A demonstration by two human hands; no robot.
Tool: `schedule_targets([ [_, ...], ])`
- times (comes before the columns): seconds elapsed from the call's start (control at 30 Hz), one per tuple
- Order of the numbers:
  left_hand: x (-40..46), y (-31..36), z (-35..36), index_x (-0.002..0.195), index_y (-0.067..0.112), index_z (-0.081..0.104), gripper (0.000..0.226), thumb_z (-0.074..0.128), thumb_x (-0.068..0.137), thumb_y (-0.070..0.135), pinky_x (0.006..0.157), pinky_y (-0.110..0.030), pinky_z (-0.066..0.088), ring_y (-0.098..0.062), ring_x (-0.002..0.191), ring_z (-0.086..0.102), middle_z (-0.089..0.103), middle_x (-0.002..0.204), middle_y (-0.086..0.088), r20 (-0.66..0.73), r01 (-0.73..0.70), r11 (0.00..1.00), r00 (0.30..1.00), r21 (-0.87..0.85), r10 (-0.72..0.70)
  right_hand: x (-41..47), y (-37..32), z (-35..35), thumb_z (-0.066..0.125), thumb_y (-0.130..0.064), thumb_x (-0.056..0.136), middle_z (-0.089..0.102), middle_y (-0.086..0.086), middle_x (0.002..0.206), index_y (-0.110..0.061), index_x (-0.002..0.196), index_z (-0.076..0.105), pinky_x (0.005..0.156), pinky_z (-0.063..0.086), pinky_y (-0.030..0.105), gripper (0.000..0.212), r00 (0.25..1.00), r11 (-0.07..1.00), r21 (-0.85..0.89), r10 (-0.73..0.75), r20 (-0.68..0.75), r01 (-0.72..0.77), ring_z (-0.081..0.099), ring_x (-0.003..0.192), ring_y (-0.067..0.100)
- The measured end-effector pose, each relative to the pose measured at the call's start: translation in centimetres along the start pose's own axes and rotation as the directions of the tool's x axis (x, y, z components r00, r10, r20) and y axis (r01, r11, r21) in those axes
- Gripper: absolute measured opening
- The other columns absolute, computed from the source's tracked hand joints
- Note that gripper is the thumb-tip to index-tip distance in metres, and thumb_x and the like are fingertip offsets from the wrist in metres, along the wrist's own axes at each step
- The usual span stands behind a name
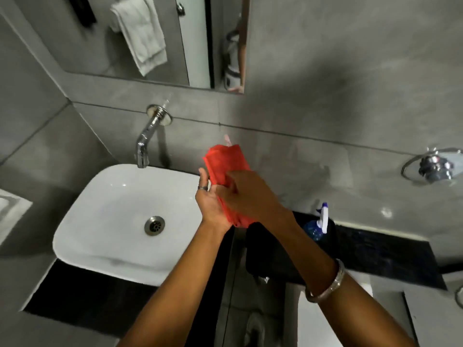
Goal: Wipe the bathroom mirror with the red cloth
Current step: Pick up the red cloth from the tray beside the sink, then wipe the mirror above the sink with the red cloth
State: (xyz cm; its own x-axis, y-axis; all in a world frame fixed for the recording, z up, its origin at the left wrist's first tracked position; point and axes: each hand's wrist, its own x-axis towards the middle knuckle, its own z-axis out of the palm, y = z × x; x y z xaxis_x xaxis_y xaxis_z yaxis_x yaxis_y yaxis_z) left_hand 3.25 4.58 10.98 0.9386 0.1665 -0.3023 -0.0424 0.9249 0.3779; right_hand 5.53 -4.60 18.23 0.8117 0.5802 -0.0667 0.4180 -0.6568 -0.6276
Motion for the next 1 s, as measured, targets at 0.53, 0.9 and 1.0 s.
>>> schedule_targets([
  [0.53, -1.4, 17.9, 26.0, 0.14, 0.008, 0.055, 0.047, 0.056, 0.093, 0.008, 0.105, -0.046, 0.053, -0.039, 0.126, 0.059, 0.062, 0.138, -0.016, 0.098, -0.75, 0.554, 0.621, 0.362, 0.777, 10.4, -12.4, -24.8, 0.051, -0.033, 0.104, 0.029, 0.012, 0.171, -0.013, 0.157, 0.044, 0.132, 0.016, 0.048, 0.057, 0.465, 0.9, -0.388, -0.436, -0.771, 0.2, 0.018, 0.161, 0.032],
  [0.9, 5.6, 23.1, 41.3, 0.162, 0.013, -0.013, 0.081, 0.009, 0.1, 0.06, 0.127, -0.039, -0.02, -0.021, 0.158, -0.023, -0.022, 0.171, -0.007, 0.834, -0.348, -0.771, 0.065, 0.533, 0.548, 15.1, -17.5, -39.6, 0.017, -0.054, 0.108, -0.007, 0.003, 0.176, -0.02, 0.168, 0.0, 0.132, 0.0, 0.056, 0.07, 0.198, 0.7, -0.702, -0.675, -0.711, -0.135, -0.01, 0.163, 0.024],
  [1.0, 6.4, 25.9, 39.5, 0.163, 0.018, -0.01, 0.069, 0.013, 0.105, 0.047, 0.13, -0.038, -0.01, -0.015, 0.159, -0.016, -0.016, 0.172, -0.001, 0.932, -0.272, -0.895, 0.014, 0.353, 0.363, 15.6, -17.2, -39.7, 0.016, -0.05, 0.108, -0.001, 0.0, 0.177, -0.021, 0.168, 0.004, 0.132, 0.002, 0.053, 0.068, 0.161, 0.701, -0.701, -0.683, -0.713, -0.132, -0.006, 0.164, 0.023],
])
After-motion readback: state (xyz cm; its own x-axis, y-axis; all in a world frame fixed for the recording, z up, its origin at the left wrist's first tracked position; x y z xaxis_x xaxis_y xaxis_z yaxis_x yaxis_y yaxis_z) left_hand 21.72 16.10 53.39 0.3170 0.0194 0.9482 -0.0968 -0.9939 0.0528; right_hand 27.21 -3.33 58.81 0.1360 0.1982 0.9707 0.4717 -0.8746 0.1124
